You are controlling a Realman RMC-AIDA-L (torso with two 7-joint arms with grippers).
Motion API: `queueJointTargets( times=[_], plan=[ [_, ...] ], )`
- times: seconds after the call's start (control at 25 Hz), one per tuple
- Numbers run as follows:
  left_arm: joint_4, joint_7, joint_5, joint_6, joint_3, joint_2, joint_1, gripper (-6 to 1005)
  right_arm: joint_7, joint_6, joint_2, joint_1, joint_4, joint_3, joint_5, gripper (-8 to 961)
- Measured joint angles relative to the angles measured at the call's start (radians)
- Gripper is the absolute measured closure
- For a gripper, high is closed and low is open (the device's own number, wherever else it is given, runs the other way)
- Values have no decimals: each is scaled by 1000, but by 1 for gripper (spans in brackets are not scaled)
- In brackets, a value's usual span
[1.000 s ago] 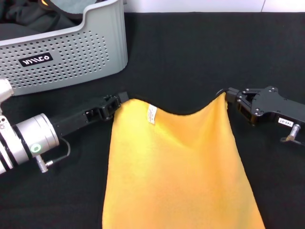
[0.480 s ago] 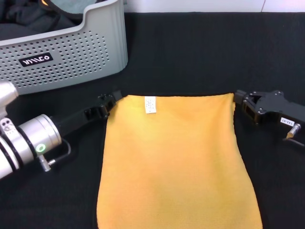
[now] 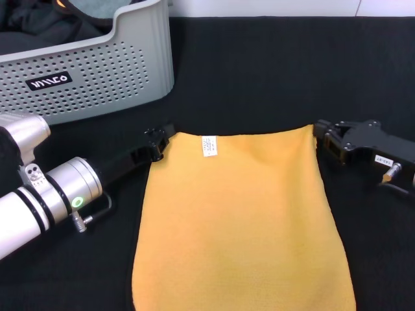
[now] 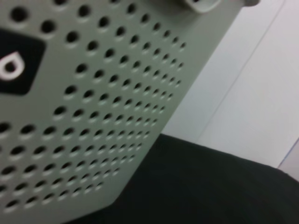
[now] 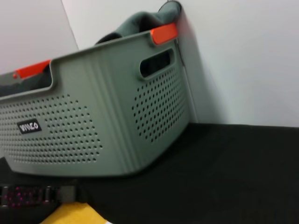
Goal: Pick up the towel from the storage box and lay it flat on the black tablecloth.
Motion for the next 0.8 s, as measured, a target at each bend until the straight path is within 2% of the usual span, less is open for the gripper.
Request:
queueJointTargets(
  times=[0.24, 0.48, 0.8],
  plan=[
    [0, 1, -30, -40, 0, -2, 4, 995, 0, 41, 0, 0, 9, -8, 71, 902],
    [14, 0, -55, -12, 0, 12, 41, 870, -3, -10, 0, -42, -24, 4, 94, 727],
    [14, 18, -56, 190, 0, 54, 113, 569, -95, -234, -4, -140, -112, 6, 132, 360]
  ],
)
